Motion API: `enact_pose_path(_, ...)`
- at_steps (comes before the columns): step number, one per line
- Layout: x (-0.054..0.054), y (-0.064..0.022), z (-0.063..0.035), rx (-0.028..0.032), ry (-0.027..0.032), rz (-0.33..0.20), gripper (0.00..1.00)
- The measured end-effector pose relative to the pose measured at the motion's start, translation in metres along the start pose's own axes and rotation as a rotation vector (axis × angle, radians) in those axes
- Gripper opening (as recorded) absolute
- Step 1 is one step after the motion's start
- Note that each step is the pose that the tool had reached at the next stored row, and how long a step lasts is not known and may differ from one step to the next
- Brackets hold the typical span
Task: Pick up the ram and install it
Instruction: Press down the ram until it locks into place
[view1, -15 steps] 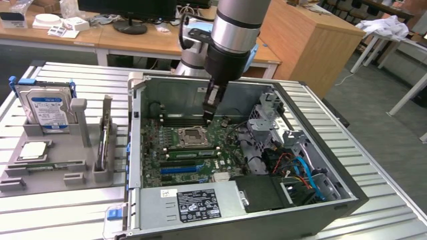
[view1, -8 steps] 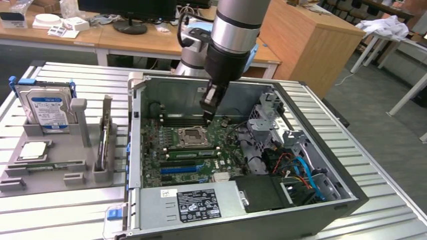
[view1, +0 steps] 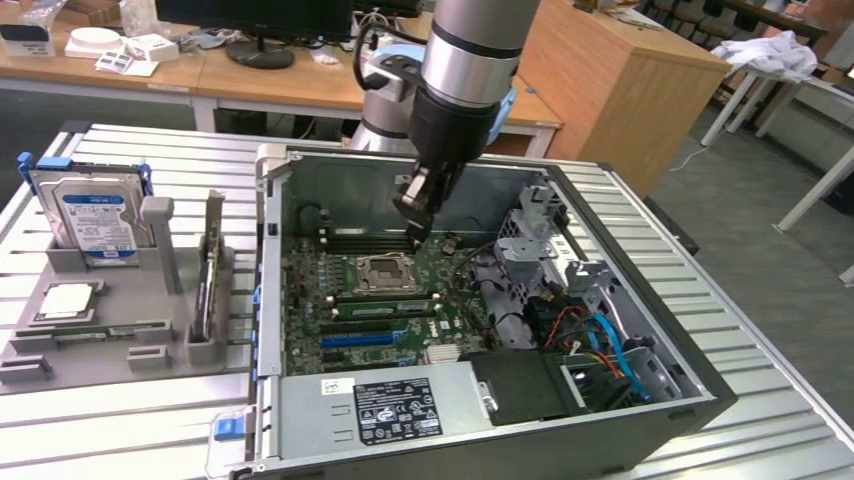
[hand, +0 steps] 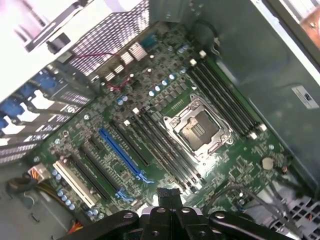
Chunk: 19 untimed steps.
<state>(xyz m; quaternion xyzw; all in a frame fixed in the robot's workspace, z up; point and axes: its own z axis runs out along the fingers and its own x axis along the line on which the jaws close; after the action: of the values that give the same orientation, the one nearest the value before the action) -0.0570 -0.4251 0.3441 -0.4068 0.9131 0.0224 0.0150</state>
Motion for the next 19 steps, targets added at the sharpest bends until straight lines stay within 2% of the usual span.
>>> enact_pose_path(19, 0.0027, 0.0030, 0.0002, 0.0111, -0.0070, 0.244, 0.11)
